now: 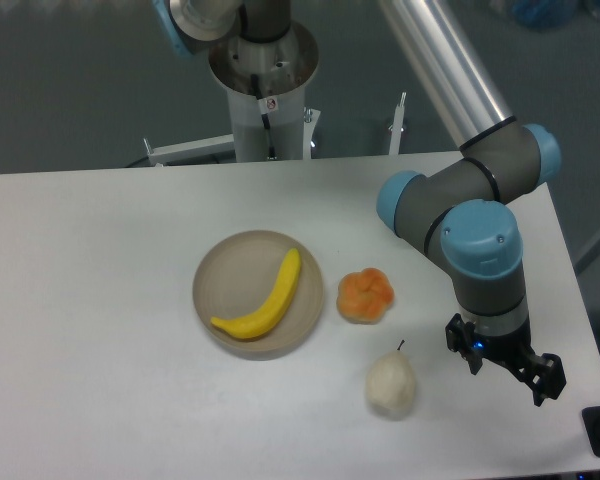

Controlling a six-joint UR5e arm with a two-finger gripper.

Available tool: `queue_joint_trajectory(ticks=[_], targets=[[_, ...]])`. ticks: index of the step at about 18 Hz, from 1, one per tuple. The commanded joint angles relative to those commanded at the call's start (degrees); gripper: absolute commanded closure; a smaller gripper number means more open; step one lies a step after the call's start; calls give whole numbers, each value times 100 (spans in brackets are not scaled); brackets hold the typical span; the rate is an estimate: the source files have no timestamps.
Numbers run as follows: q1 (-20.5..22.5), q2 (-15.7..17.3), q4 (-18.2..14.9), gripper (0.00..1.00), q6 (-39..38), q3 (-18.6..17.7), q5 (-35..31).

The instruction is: Pick up the banana from the plate

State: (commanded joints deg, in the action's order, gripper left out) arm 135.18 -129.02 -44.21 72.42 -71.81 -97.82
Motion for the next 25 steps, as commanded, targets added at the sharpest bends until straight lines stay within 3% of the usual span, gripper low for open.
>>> queue_joint_trajectory(ticks=[13, 17, 21, 25], targets=[[-105, 175, -9, 0, -474, -228, -9], [-132, 579, -88, 0, -729, -807, 35], [-307, 1360, -552, 0, -1106, -1861, 96], [-448, 1669, -826, 0, -1668, -2407, 525]])
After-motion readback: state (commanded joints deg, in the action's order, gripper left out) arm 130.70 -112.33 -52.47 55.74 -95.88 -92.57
